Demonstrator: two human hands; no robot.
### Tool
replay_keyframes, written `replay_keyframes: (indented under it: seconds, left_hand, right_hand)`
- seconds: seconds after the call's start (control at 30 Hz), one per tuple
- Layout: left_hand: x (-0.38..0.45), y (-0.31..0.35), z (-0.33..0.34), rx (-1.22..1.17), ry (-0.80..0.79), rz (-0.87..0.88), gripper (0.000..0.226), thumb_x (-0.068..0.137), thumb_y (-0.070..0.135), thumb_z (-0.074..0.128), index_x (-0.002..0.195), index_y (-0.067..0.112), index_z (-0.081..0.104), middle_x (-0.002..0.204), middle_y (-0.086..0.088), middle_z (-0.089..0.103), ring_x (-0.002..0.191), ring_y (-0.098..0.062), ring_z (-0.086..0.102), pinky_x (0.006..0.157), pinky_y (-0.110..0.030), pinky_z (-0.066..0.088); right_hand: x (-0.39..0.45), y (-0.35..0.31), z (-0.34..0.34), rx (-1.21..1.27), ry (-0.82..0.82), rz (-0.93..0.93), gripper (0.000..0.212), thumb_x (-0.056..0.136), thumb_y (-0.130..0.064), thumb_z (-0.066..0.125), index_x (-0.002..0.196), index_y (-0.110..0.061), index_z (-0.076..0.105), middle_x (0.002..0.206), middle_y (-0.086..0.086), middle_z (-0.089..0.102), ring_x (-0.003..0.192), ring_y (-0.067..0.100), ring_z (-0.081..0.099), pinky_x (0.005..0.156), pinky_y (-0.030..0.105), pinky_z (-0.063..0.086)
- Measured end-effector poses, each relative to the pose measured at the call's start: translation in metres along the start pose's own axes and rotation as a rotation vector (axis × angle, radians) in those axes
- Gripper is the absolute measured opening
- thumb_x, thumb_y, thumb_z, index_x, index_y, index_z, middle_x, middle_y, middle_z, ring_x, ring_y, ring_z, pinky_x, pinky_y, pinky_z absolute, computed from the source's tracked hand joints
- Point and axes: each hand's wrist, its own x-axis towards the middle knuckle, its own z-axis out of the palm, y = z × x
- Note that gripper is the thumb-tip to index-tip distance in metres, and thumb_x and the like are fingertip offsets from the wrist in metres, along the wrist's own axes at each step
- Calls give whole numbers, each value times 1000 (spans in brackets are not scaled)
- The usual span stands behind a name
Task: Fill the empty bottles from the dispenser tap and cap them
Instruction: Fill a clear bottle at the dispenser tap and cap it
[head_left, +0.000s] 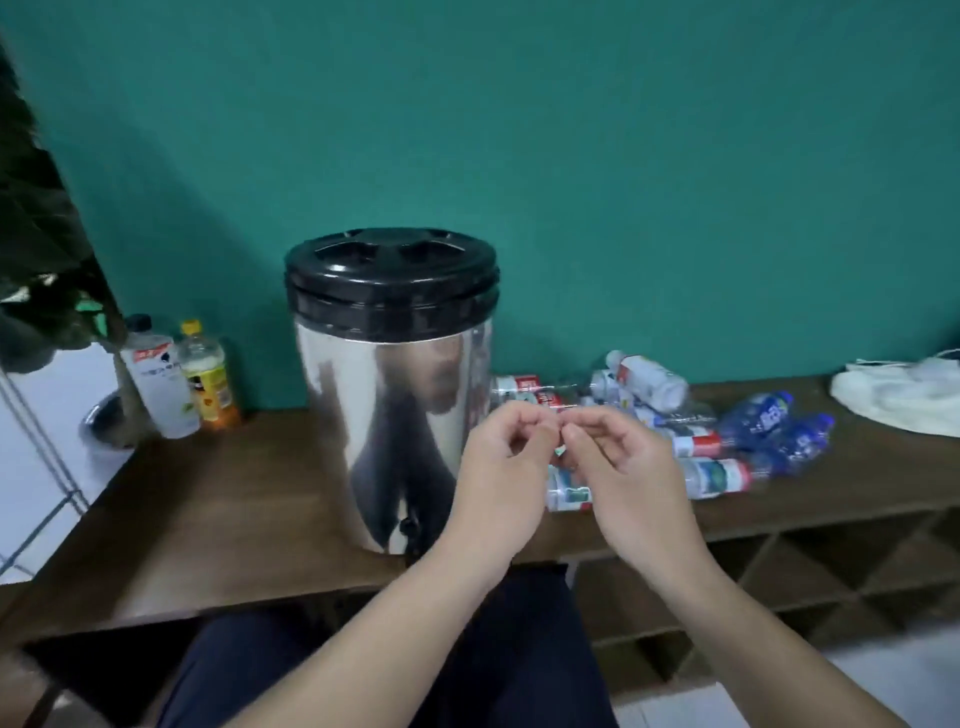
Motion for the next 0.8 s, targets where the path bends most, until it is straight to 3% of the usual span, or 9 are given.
replay_keyframes:
  seconds: [0.07,0.2,0.33,0.4,0.5,0.6,0.67,0.73,0.8]
  left_hand:
    - [28,-15,51,14,-3,-52,17,109,14,66,100,24,77,96,4,78,92,-14,73,86,-31,58]
    - [76,-42,127,-41,-15,-184,12,110,18,68,112,27,75,110,9,76,102,-10,71,77,-13,51]
    - [127,-74,167,-22,-28,-289,14,111,27,67,124,31,70,122,13,72,115,-10,69,109,-35,55]
    - [150,-86,180,0,-48,-299,21,113,26,64,133,30,67,128,13,70,121,-14,69,116,-40,53]
    - [183,-96,198,81,-108,-288,39,114,20,60,153,23,60,140,9,65,125,-12,62,95,-23,49]
    - [214,-104,215,137,-112,-291,43,114,10,56,154,24,59,138,10,64,118,-12,63,70,-13,46]
    - [234,-116,225,142,-78,-306,40,110,7,53,140,29,69,129,7,75,113,-21,72,73,-23,58]
    - [244,-129,231,109,-71,-329,41,106,7,51,128,33,74,115,0,82,107,-32,79,74,-42,68]
    - [247,-130,232,35,-65,-352,40,107,8,51,130,32,73,111,-4,83,100,-32,81,68,-42,67]
  right_hand:
    - [24,37,-33,-18,58,57,17,112,-19,66,113,-30,80,102,-12,82,94,8,77,86,34,61]
    - [74,108,-85,-98,153,112,16,111,-23,68,121,-29,78,114,-15,81,109,5,76,105,44,62]
    - [130,163,-127,-207,218,118,24,108,-26,72,132,-25,74,126,-10,75,117,4,72,111,46,58]
    - [157,185,-140,-277,204,145,37,107,-31,73,142,-23,68,136,-6,69,122,7,69,113,47,57]
    - [192,207,-152,-307,163,262,62,106,-38,74,161,-19,53,156,0,59,138,15,61,122,46,50]
    - [220,224,-154,-239,112,333,69,108,-38,73,167,-18,45,166,3,53,147,19,55,125,46,46]
    - [233,233,-150,-216,84,344,73,107,-41,73,169,-17,43,169,4,51,147,19,54,123,43,45]
    - [241,238,-145,-222,61,350,79,104,-43,76,170,-16,40,168,3,52,139,17,57,111,33,48]
    - [245,240,-138,-290,53,327,84,100,-43,82,169,-16,42,160,1,58,124,11,58,96,25,46]
